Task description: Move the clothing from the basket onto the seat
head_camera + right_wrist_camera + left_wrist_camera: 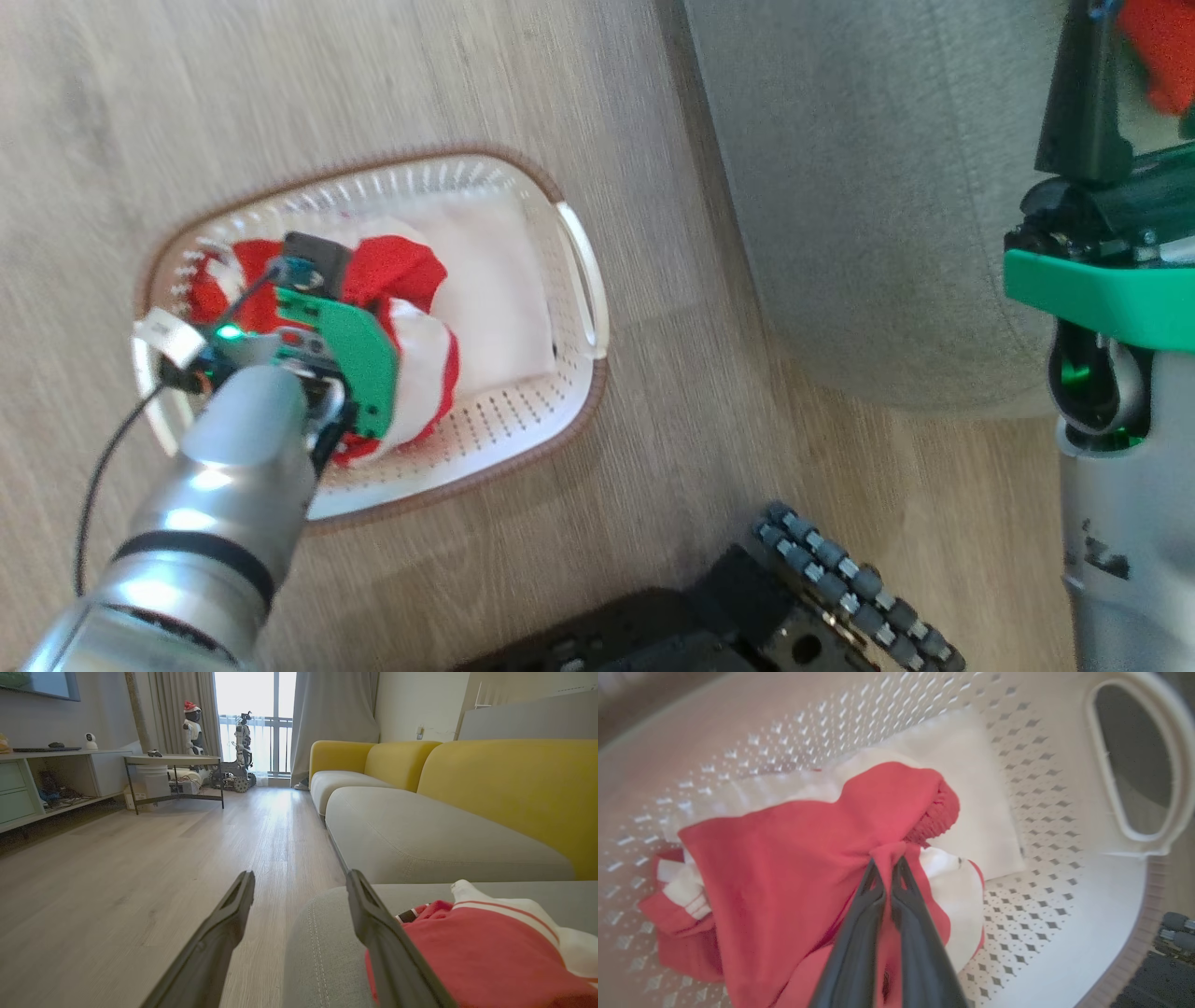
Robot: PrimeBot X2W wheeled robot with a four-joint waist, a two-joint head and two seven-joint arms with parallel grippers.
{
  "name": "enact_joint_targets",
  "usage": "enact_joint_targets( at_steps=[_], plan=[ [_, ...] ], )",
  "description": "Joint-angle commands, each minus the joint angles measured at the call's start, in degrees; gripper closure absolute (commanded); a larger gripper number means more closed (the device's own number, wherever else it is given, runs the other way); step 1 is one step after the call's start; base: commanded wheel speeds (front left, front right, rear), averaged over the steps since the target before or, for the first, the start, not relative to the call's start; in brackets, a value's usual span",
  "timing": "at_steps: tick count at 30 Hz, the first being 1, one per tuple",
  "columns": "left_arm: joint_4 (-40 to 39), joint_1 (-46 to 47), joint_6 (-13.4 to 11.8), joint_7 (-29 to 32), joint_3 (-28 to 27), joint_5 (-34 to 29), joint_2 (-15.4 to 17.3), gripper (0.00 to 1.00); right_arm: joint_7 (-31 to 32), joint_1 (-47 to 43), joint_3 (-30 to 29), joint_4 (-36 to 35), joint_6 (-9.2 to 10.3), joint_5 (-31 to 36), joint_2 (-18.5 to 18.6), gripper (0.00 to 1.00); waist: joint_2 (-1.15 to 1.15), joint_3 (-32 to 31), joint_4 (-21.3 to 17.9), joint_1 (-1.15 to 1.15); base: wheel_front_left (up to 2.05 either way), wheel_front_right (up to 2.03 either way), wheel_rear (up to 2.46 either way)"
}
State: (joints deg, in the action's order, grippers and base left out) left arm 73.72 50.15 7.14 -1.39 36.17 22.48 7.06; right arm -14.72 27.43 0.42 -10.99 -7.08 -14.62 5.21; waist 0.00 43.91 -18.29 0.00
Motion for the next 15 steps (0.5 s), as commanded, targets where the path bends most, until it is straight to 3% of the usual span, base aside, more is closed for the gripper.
enact_joint_targets(
  at_steps=[1,15],
  plan=[
    [-1.7,-1.8,0.3,-1.6,-0.2,0.7,-0.3,1.0,-0.3,-2.2,0.4,-1.3,-0.41,0.3,1.0,0.0,0.0,-4.6,1.6,0.0,0.0,0.0,0.0],
    [-10.5,-7.3,0.3,-10.8,6.4,6.8,-3.0,1.0,-0.3,-8.5,0.7,2.3,-0.41,0.5,4.0,0.0,0.0,-23.2,7.0,0.0,0.0,0.0,0.0]
  ],
)
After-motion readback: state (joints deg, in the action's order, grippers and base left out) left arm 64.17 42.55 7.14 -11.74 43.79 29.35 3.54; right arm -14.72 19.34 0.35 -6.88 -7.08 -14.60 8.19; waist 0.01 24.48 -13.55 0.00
